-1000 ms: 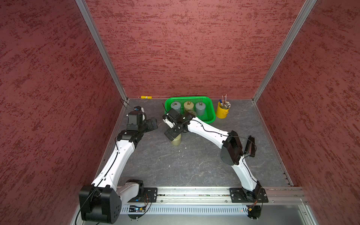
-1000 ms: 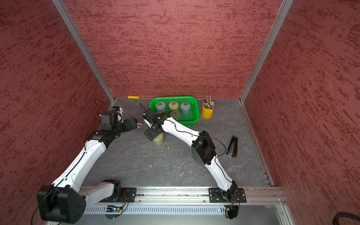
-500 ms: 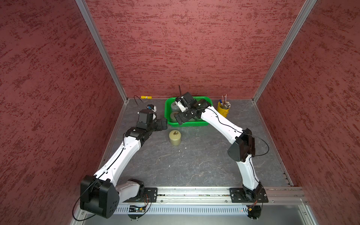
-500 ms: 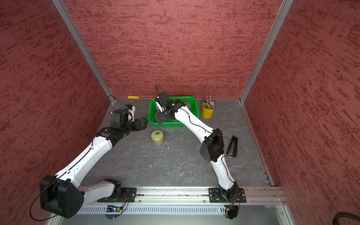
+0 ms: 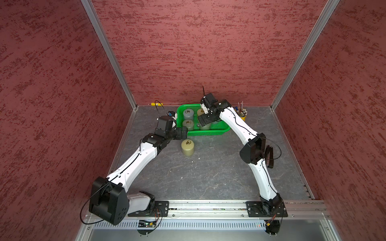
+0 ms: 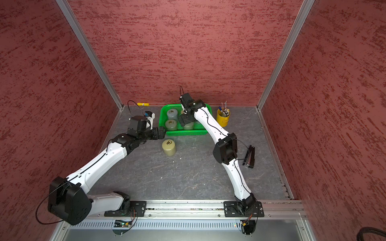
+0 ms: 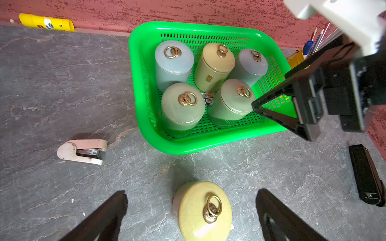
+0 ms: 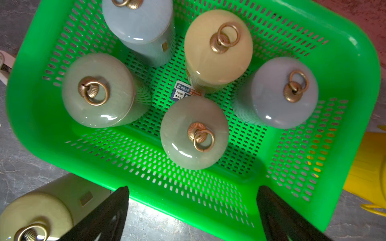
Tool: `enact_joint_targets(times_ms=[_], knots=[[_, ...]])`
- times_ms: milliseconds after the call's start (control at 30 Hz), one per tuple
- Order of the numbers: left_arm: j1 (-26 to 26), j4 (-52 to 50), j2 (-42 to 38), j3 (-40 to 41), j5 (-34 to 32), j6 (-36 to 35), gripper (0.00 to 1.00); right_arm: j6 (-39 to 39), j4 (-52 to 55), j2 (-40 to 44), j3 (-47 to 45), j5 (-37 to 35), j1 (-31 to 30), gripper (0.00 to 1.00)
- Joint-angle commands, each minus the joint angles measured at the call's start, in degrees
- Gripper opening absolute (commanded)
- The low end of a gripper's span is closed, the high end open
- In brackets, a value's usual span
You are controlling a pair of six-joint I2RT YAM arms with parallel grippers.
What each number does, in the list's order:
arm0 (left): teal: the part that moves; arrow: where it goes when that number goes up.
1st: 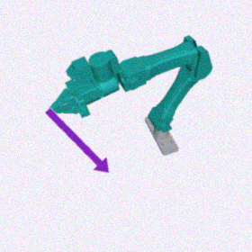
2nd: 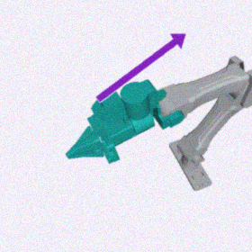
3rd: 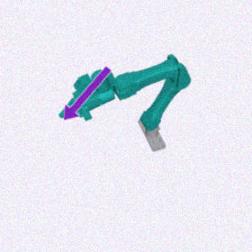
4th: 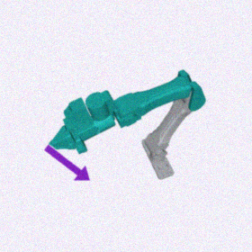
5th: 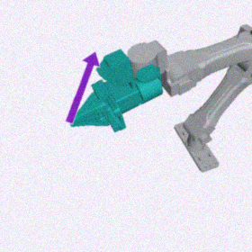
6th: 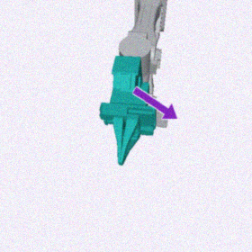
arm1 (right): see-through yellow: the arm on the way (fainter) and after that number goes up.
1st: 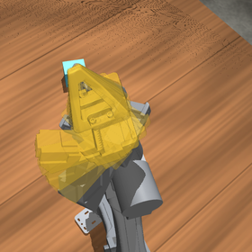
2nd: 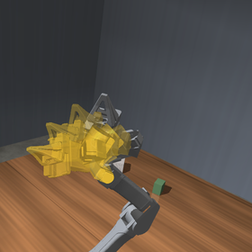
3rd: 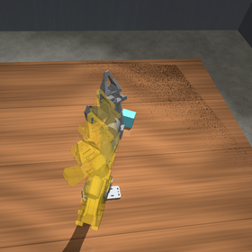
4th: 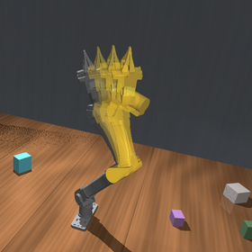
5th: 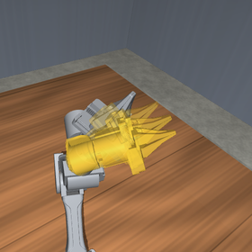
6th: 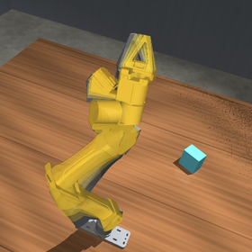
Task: Take the tea canister out of the basket
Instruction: Pick up the tea canister from the basket.
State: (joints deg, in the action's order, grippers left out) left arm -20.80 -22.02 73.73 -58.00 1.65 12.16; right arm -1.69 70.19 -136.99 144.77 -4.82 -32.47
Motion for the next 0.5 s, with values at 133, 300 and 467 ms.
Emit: enact_joint_targets(times_ms=[133,300,467], knots=[[-0.56,1.37,0.18,-1.33,1.16,-0.27,1.0,0.95,-1.85,-3.35,2.89,-0.58,0.48,0.99],[-0.55,1.19,0.14,-1.09,0.98,-0.22,1.0,0.6,-4.57,-4.74,3.04,-0.64,0.8,0.99],[-0.56,1.22,-0.11,-1.07,0.8,-0.39,1.0,0.5,-5.48,-6.21,3.15,-1.02,1.16,0.99]])
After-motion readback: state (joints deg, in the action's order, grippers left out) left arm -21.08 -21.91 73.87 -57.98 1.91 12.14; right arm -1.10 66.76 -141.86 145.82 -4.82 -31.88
